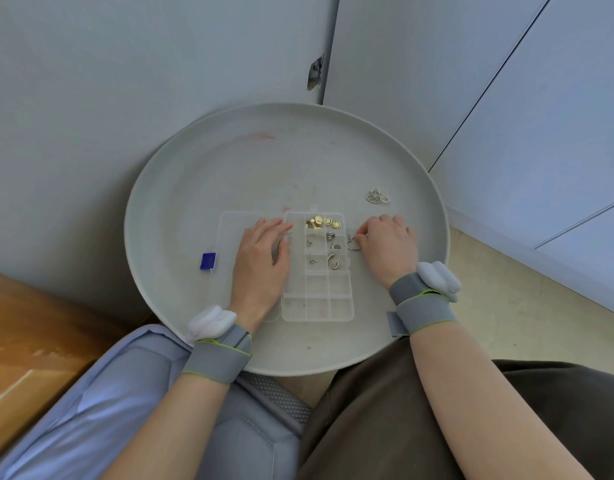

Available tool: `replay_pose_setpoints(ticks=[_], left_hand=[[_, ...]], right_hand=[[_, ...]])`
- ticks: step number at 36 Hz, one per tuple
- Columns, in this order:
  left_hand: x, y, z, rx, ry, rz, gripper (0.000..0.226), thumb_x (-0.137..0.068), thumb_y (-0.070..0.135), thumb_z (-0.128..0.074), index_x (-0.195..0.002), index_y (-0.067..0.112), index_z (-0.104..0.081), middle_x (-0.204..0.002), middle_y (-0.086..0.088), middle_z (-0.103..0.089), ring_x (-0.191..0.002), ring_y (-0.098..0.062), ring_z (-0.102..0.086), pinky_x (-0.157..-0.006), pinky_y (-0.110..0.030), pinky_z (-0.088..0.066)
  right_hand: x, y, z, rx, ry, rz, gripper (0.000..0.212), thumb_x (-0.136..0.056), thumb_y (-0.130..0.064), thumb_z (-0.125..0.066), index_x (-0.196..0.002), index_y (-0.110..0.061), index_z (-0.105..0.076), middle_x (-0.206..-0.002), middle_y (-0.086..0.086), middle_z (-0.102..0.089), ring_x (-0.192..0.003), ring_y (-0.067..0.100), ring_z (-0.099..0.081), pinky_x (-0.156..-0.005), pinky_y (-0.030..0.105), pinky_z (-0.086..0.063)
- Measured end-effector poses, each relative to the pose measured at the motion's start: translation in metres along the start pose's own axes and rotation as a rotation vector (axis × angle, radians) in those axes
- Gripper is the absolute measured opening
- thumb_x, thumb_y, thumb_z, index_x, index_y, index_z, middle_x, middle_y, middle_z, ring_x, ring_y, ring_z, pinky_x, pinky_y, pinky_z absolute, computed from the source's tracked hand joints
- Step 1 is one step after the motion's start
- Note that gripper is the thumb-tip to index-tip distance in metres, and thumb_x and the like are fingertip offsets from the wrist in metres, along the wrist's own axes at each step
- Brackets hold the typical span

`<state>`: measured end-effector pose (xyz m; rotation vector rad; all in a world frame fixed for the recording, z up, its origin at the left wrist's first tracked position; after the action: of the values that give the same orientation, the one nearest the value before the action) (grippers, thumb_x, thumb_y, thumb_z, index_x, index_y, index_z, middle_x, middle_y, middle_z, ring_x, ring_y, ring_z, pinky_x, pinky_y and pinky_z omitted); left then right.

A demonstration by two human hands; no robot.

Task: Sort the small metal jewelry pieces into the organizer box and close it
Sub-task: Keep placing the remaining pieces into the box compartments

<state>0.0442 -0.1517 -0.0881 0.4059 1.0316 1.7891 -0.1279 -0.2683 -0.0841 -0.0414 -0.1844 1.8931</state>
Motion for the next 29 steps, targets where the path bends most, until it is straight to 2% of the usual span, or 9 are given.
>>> replay_pose_setpoints(ticks=[4, 6, 12, 18, 20, 22, 25, 27, 29], left_hand=[[0.000, -0.001, 0.000, -0.005, 0.002, 0.002, 0.030, -0.097, 0.019, -0.045, -0.124, 0.018, -0.058, -0.135, 0.001, -0.053, -0.136, -0.015, -0.032, -0.111, -0.024, -0.022], [0.000, -0.001, 0.000, -0.010, 0.001, 0.004, 0.030, -0.097, 0.019, -0.045, -0.124, 0.018, -0.058, -0.135, 0.001, -0.053, -0.136, -0.015, -0.032, -0.110, -0.023, -0.022], [-0.001, -0.002, 0.000, -0.011, 0.001, 0.006, 0.030, -0.098, 0.020, -0.044, -0.124, 0.018, -0.058, -0.135, 0.002, -0.053, -0.136, -0.014, -0.031, -0.108, -0.018, -0.020], [-0.001, -0.003, -0.001, 0.005, 0.006, 0.004, 0.030, -0.097, 0.018, -0.044, -0.124, 0.017, -0.059, -0.134, 0.000, -0.054, -0.136, -0.016, -0.032, -0.115, -0.036, -0.024], [-0.001, -0.003, 0.000, 0.000, 0.011, 0.002, 0.030, -0.097, 0.018, -0.044, -0.123, 0.017, -0.059, -0.134, 0.000, -0.054, -0.136, -0.016, -0.033, -0.114, -0.032, -0.023], [-0.001, -0.003, -0.001, -0.005, 0.010, 0.004, 0.030, -0.097, 0.019, -0.044, -0.123, 0.017, -0.059, -0.134, 0.001, -0.054, -0.136, -0.016, -0.032, -0.111, -0.022, -0.022], [-0.002, -0.003, -0.002, -0.009, 0.002, 0.001, 0.030, -0.097, 0.019, -0.044, -0.124, 0.016, -0.059, -0.134, 0.000, -0.054, -0.136, -0.016, -0.032, -0.110, -0.022, -0.022], [-0.001, -0.003, -0.002, -0.016, -0.002, -0.001, 0.031, -0.097, 0.019, -0.044, -0.124, 0.017, -0.058, -0.135, 0.000, -0.053, -0.137, -0.015, -0.032, -0.110, -0.021, -0.021], [-0.001, -0.003, -0.002, -0.017, 0.000, 0.000, 0.031, -0.097, 0.020, -0.043, -0.124, 0.017, -0.058, -0.135, 0.001, -0.053, -0.137, -0.015, -0.031, -0.108, -0.018, -0.020]], right_hand=[[0.001, -0.001, -0.004, 0.095, 0.000, 0.001, 0.028, -0.099, -0.026, -0.037, -0.111, -0.009, -0.056, -0.117, 0.012, -0.056, -0.113, 0.031, -0.044, -0.088, 0.037, -0.031], [0.003, 0.000, -0.008, 0.087, -0.018, -0.012, 0.028, -0.100, -0.025, -0.036, -0.112, -0.009, -0.055, -0.118, 0.013, -0.055, -0.113, 0.032, -0.044, -0.089, 0.038, -0.031], [0.008, 0.007, 0.009, -0.135, 0.035, -0.069, 0.025, -0.100, -0.024, -0.038, -0.110, -0.011, -0.056, -0.118, 0.011, -0.055, -0.115, 0.032, -0.042, -0.092, 0.038, -0.031], [0.020, 0.000, 0.019, -0.298, 0.053, 0.012, 0.021, -0.098, -0.029, -0.043, -0.106, -0.016, -0.059, -0.109, 0.003, -0.057, -0.112, 0.027, -0.044, -0.093, 0.037, -0.031], [0.024, -0.003, 0.017, -0.417, 0.024, 0.053, 0.016, -0.097, -0.029, -0.047, -0.100, -0.019, -0.060, -0.098, -0.001, -0.056, -0.104, 0.025, -0.047, -0.092, 0.037, -0.034], [0.027, -0.007, 0.014, -0.549, -0.016, 0.095, 0.009, -0.095, -0.028, -0.051, -0.093, -0.023, -0.059, -0.091, -0.003, -0.059, -0.091, 0.020, -0.049, -0.086, 0.035, -0.041], [0.033, -0.014, 0.016, -0.679, -0.074, 0.139, 0.006, -0.093, -0.024, -0.056, -0.090, -0.021, -0.060, -0.081, -0.007, -0.058, -0.064, -0.006, -0.049, -0.064, 0.009, -0.036], [0.037, -0.018, 0.016, -0.729, -0.121, 0.155, 0.007, -0.093, -0.020, -0.056, -0.091, -0.017, -0.062, -0.075, -0.011, -0.053, -0.054, -0.013, -0.047, -0.056, 0.005, -0.035], [0.041, -0.022, 0.014, -0.760, -0.172, 0.168, 0.009, -0.093, -0.019, -0.057, -0.092, -0.014, -0.063, -0.072, -0.012, -0.050, -0.051, -0.012, -0.047, -0.054, 0.005, -0.035]])
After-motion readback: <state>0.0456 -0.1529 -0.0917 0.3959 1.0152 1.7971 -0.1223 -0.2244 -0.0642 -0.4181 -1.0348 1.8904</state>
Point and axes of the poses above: each hand's wrist, its own x-axis away from the middle knuckle, its own z-axis out of the back of the hand, y = z × x, the point moved 9 cm from there along -x, towards the middle knuckle
